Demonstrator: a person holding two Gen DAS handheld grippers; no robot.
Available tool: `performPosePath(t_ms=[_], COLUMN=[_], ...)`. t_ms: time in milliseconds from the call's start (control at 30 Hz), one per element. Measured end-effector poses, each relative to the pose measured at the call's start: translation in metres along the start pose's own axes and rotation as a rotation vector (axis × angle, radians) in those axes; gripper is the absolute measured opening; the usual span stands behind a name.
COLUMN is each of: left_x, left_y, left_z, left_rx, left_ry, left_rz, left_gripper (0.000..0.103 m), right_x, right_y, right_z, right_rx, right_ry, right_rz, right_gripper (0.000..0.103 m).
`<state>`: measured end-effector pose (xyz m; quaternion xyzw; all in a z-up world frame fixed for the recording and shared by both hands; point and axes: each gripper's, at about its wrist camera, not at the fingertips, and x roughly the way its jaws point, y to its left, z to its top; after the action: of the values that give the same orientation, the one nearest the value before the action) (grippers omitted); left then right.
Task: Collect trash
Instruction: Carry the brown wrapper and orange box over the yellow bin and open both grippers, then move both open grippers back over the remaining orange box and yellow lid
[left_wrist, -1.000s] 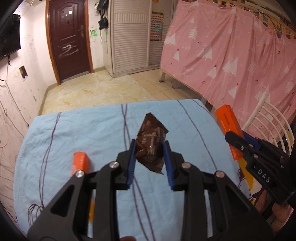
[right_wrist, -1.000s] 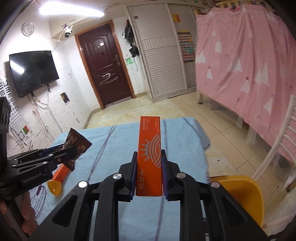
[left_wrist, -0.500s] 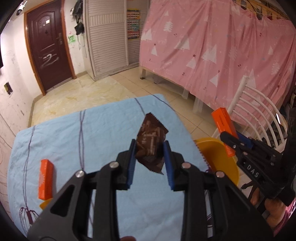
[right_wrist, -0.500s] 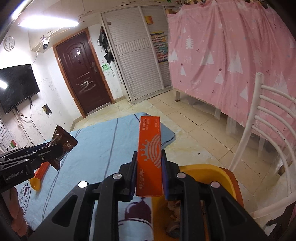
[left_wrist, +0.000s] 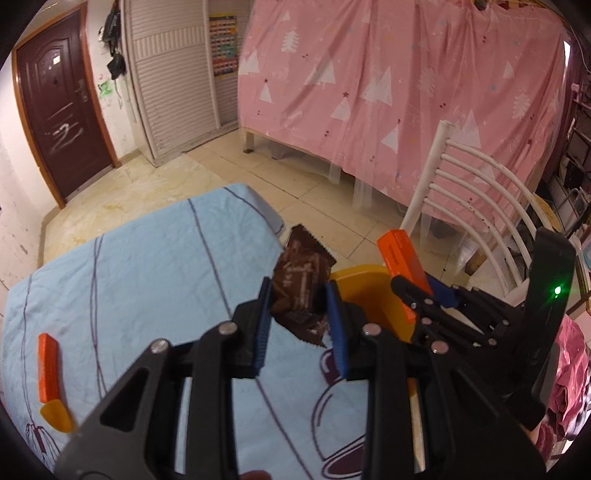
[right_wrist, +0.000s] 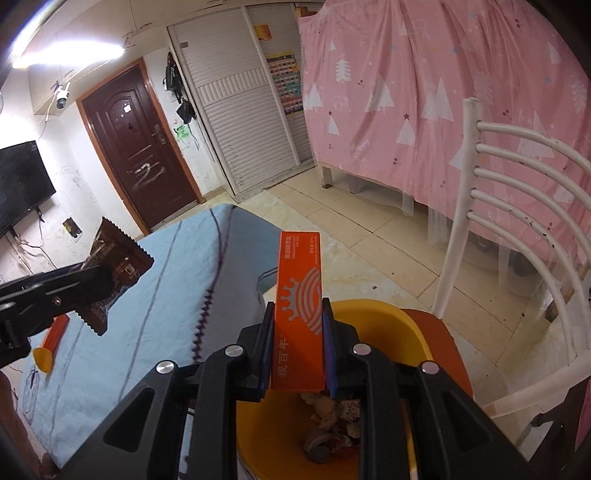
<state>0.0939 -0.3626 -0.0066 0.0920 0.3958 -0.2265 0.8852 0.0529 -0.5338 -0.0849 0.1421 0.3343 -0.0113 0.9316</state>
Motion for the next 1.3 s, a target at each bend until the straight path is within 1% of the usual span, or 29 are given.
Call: performPosePath(t_ms=[133, 200, 333, 367, 400, 467, 667, 867, 1067, 1300], left_x=[0.006, 0.011, 0.017, 0.018, 0.019, 0.017, 0.01, -0.007, -0.024, -0.037], left_y=[-0.013, -0.019, -0.023, -0.023, -0.024, -0.022, -0.016, 0.002, 0.025, 0.065], left_z=[0.001, 0.001, 0.0, 0.001, 0.001, 0.001, 0.0, 0.001, 0.001, -0.005], left_rx=[0.011, 0.016, 0.02, 0.021, 0.02, 0.011, -0.002, -0.038, -0.076, -0.129], left_ry=[0.014, 0.03, 0.043, 0.045, 0.047, 0.036, 0.022, -0.012, -0.045, -0.075], left_rz=[-0.032, -0.049, -0.056, -0.059, -0.061, -0.069, -0.057, -0.049, -0.032, 0.012], left_gripper=[0.027, 0.027, 0.027, 0.032, 0.05, 0.07, 0.07, 0.07, 0.07, 0.071], right_x=[0.0, 0.0, -0.002, -0.002, -0.003, -0.005, -0.008, -0.008, -0.006, -0.001], right_y=[-0.008, -0.012, -0.02, -0.022, -0.023, -0.025, -0.024, -0.012, 0.012, 0.061], right_z=[-0.005, -0.006, -0.009, -0.01, -0.01, -0.01, -0.009, -0.005, 0.006, 0.014], right_rx=[0.002, 0.005, 0.019, 0.029, 0.035, 0.043, 0.046, 0.025, -0.009, -0.091], right_ry=[0.007, 0.01, 0.005, 0.004, 0.004, 0.001, -0.002, -0.003, -0.007, 0.003], right_rz=[-0.017, -0.025, -0.038, -0.039, -0.041, -0.044, -0.043, -0.022, 0.01, 0.068], right_gripper=[0.017, 0.02, 0.022, 0.023, 0.023, 0.023, 0.023, 0.023, 0.023, 0.023])
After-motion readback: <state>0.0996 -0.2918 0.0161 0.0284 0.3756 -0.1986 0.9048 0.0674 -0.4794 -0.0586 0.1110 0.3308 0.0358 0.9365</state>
